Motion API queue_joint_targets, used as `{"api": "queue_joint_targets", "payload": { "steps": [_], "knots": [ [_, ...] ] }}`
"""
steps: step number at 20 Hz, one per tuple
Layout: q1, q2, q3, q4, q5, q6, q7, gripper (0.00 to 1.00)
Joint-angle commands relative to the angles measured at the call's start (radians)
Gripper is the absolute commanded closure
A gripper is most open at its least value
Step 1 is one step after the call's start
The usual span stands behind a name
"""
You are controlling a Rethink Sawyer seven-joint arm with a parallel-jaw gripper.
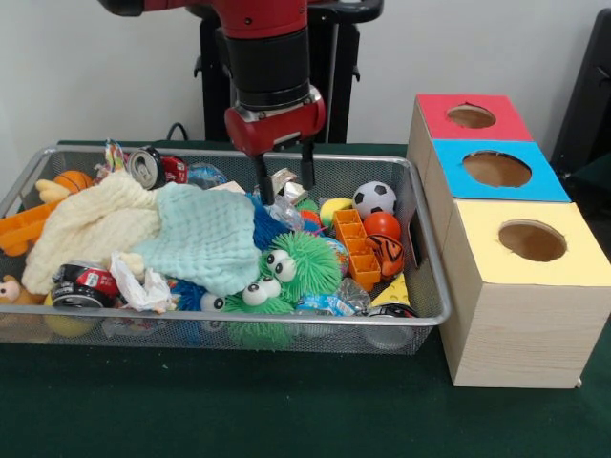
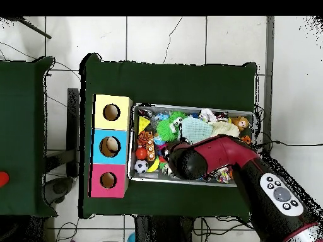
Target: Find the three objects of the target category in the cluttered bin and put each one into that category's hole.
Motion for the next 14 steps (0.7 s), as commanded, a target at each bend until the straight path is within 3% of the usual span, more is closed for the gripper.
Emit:
{"api": "queue_joint_targets", "payload": {
  "steps": [1,6,14],
  "knots": [
    [-0.064,0.039,0.012,-0.003,-0.034,0.029,-0.177,0.0],
    [-0.07,0.045,0.011,0.001,-0.053,0.016,-0.167,0.0],
    [-0.006,0.056,-0.04,-0.012,-0.108,-0.029,-0.08,0.0]
  ]
}}
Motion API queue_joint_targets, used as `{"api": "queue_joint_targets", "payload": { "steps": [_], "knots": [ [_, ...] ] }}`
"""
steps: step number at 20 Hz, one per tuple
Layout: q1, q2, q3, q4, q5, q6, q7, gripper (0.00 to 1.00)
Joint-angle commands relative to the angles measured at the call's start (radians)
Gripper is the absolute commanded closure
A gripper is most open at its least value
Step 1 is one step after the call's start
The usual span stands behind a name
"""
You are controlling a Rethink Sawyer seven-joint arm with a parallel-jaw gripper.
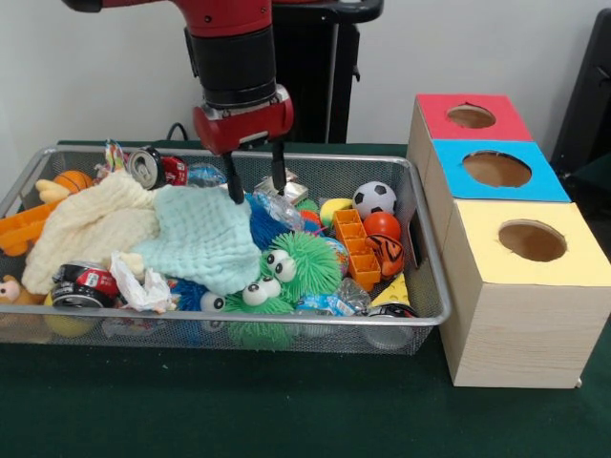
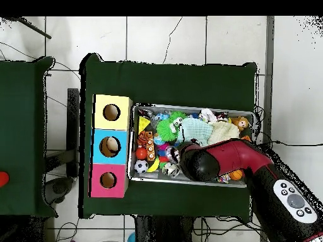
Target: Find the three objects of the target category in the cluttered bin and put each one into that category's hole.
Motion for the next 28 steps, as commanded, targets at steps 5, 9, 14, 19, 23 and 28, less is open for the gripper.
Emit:
{"api": "queue_joint_targets", "payload": {
  "steps": [5,9,14,19,23,28],
  "knots": [
    [0.066,0.061,-0.059,-0.019,-0.124,-0.049,-0.056,0.0],
    [0.078,0.065,-0.066,-0.021,-0.133,-0.055,-0.041,0.0],
    [0.076,0.072,-0.061,-0.019,-0.136,-0.061,-0.038,0.0],
    [0.069,0.073,-0.057,-0.018,-0.139,-0.061,-0.046,0.0],
    [0.06,0.07,-0.05,-0.013,-0.133,-0.056,-0.058,0.0],
    [0.048,0.073,-0.041,-0.012,-0.128,-0.052,-0.072,0.0]
  ]
}}
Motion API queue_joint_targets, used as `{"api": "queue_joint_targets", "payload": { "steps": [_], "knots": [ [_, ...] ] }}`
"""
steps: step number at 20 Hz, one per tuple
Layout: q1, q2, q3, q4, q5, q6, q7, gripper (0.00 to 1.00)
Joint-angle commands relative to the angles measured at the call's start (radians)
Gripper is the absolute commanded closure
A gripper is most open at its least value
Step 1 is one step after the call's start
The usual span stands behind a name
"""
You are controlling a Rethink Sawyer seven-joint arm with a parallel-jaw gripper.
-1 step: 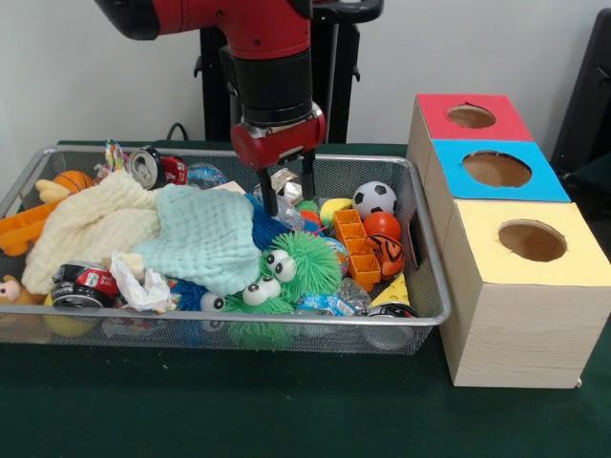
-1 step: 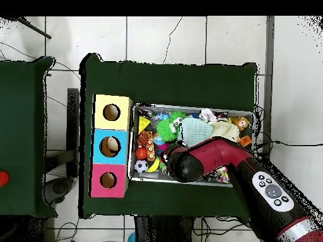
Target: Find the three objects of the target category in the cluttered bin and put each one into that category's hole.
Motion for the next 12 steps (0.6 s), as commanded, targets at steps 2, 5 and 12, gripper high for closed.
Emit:
{"api": "queue_joint_targets", "payload": {
  "steps": [2,5,12],
  "knots": [
    [-0.023,0.026,-0.021,-0.011,-0.042,-0.026,-0.074,0.0],
    [-0.022,0.031,-0.023,-0.012,-0.048,-0.033,-0.071,0.0],
    [-0.024,0.029,-0.021,-0.012,-0.044,-0.029,-0.071,0.0]
  ]
}}
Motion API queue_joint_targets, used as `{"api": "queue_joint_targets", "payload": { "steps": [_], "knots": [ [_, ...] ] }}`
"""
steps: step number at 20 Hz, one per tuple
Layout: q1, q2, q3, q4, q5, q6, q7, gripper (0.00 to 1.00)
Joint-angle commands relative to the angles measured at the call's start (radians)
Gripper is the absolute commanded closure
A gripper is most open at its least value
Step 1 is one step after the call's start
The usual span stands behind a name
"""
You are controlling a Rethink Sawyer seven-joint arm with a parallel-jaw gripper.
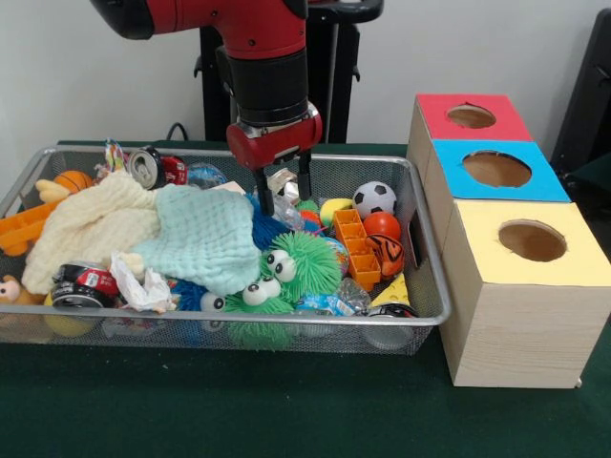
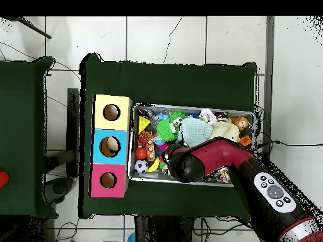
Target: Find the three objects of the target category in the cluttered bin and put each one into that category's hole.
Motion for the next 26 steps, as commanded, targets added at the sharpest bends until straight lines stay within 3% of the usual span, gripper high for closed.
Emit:
{"api": "queue_joint_targets", "payload": {
  "steps": [1,16,26],
  "knots": [
    [-0.016,0.027,-0.023,-0.012,-0.046,-0.031,-0.068,0.0],
    [-0.045,0.048,-0.018,-0.018,-0.063,-0.037,-0.109,0.0],
    [-0.007,0.048,-0.045,-0.022,-0.089,-0.062,-0.047,0.0]
  ]
}}
